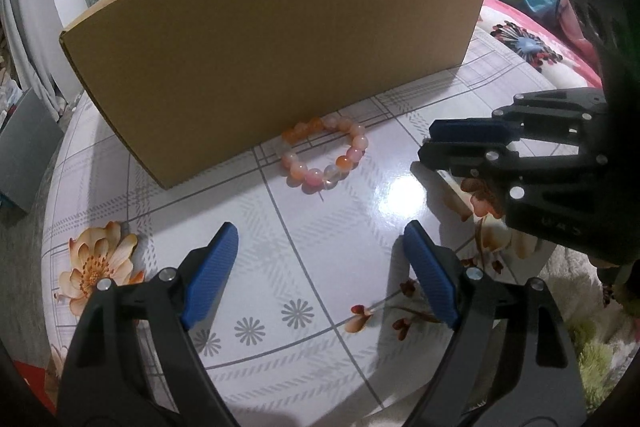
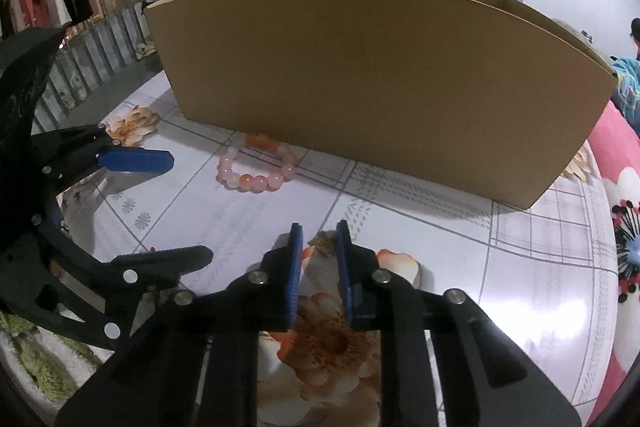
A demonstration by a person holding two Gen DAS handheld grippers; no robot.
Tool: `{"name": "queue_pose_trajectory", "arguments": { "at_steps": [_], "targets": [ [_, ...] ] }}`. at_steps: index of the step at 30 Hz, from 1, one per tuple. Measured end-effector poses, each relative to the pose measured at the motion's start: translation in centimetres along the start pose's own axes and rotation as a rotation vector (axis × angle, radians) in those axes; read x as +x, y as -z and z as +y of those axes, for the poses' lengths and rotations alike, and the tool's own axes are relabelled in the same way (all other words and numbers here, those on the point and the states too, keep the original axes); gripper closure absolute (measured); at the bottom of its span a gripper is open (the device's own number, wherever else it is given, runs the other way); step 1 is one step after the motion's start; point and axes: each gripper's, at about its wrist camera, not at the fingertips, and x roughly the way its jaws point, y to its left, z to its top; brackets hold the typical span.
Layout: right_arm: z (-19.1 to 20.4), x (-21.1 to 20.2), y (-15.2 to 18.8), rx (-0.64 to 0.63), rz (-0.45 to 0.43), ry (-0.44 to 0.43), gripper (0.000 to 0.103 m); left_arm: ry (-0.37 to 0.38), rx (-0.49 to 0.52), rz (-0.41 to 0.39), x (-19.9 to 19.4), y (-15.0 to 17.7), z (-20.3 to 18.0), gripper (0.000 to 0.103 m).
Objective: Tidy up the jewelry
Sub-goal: 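Lower the left gripper and close it on the pink bead bracelet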
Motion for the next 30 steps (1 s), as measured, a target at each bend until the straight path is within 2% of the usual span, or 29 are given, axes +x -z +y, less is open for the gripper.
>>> {"name": "queue_pose_trajectory", "arguments": {
  "at_steps": [4, 12, 14, 20, 30],
  "targets": [
    [0.0, -0.1, 0.1, 0.003, 0.001, -0.008, 0.092, 0.000, 0.000, -0.005, -0.1, 0.1, 0.0, 0.022],
    [-0.7, -0.3, 0.2, 0.057, -0.001, -0.034, 0.092, 0.000, -0.003, -0.013, -0.3, 0.1, 0.3, 0.022],
    [-1.0, -0.5, 0.3, 0.068, 0.003, -0.037, 0.097, 0.001, -0.002, -0.026, -0.6, 0.0, 0.4, 0.022],
    [-1.7, -0.9, 0.8, 0.096, 0.006, -0.017, 0.097, -0.004, 0.031, -0.092, -1.5, -1.1, 0.2, 0.022],
    [-2.5, -1.8, 1.8, 0.134, 0.002, -0.005, 0.097, 0.022, 0.124, -0.078, -0.5, -2.3, -0.9, 0.051]
  ]
}}
